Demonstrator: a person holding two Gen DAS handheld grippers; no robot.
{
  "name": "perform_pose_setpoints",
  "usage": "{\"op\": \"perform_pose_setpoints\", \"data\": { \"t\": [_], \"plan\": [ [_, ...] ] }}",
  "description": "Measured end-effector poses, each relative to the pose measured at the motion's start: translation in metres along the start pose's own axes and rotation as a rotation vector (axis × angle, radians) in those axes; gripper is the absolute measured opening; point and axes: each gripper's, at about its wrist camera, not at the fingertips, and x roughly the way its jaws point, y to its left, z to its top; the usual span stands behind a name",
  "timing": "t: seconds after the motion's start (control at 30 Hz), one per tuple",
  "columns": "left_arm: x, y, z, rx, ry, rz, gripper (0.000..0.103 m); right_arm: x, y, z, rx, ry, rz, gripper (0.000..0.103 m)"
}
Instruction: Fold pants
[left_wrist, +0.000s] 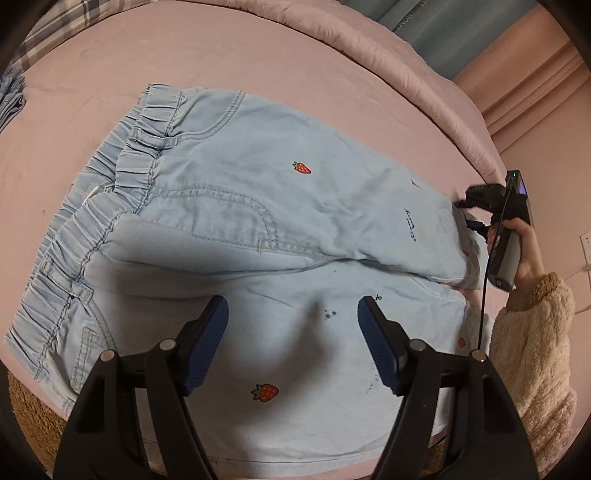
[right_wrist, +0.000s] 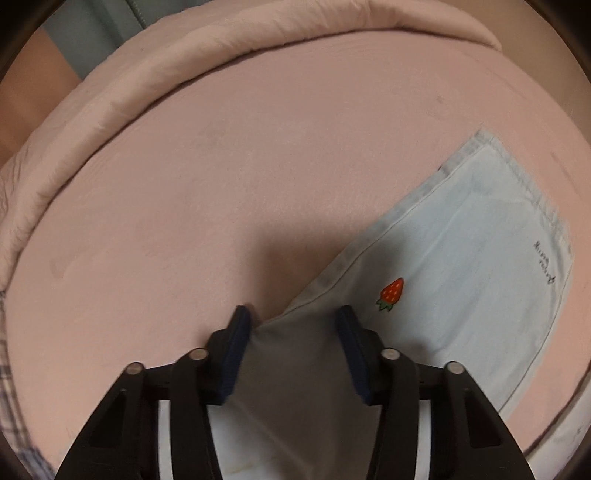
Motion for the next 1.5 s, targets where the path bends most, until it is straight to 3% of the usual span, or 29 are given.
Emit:
{"op": "perform_pose_setpoints", "data": {
  "t": [0.03, 0.07, 0.1, 0.17, 0.3, 0.5, 0.6, 0.63, 0.77, 0.93, 1.07, 1.17, 1.23, 1.3, 1.5],
  "plan": [
    [-0.001, 0.0, 0.001, -0.003, -0.001, 0.001, 0.072, -0.001, 0.0, -0.004, 0.001, -0.008, -0.009, 0.037],
    [-0.003, 0.0, 0.002, -0.007, -0.004, -0.002, 0.072, -0.002, -0.001, -0.008, 0.016, -0.016, -0.019, 0.019],
    [-0.004, 0.001, 0.004, -0.009, -0.007, -0.008, 0.072, -0.005, -0.003, -0.011, 0.023, -0.018, -0.017, 0.011],
    [-0.008, 0.002, 0.007, -0.011, -0.016, -0.018, 0.072, -0.011, -0.003, -0.017, 0.017, -0.019, 0.015, 0.007],
    [-0.015, 0.004, 0.018, -0.035, -0.037, -0.029, 0.072, -0.047, -0.014, -0.041, -0.001, -0.067, 0.115, 0.006],
    [-0.02, -0.011, 0.04, -0.048, -0.079, -0.067, 0.072, -0.118, -0.06, -0.087, 0.005, -0.182, 0.285, 0.006],
    [-0.012, -0.02, 0.054, -0.054, -0.076, -0.099, 0.072, -0.144, -0.083, -0.118, 0.002, -0.228, 0.326, 0.006],
    [-0.008, -0.024, 0.061, -0.059, -0.072, -0.108, 0.072, -0.148, -0.089, -0.131, 0.007, -0.231, 0.33, 0.006],
    [0.01, -0.037, 0.079, -0.07, -0.059, -0.115, 0.072, -0.136, -0.115, -0.112, 0.029, -0.214, 0.341, 0.006],
    [0.047, -0.049, 0.096, -0.08, -0.013, -0.119, 0.071, -0.122, -0.134, -0.131, 0.047, -0.175, 0.301, 0.006],
    [0.078, -0.049, 0.104, -0.122, 0.031, -0.124, 0.047, -0.115, -0.135, -0.135, 0.058, -0.147, 0.299, 0.006],
    [0.087, -0.047, 0.102, -0.146, 0.04, -0.15, 0.022, -0.117, -0.135, -0.135, 0.056, -0.147, 0.294, 0.006],
    [0.088, -0.049, 0.099, -0.129, 0.03, -0.134, 0.012, -0.118, -0.136, -0.136, 0.05, -0.147, 0.288, 0.006],
    [0.083, -0.049, 0.094, -0.089, 0.015, -0.113, 0.005, -0.118, -0.136, -0.137, 0.047, -0.146, 0.286, 0.006],
    [0.041, -0.054, 0.077, -0.033, -0.051, -0.158, 0.004, -0.123, -0.139, -0.14, 0.04, -0.165, 0.269, 0.006]
  ]
}}
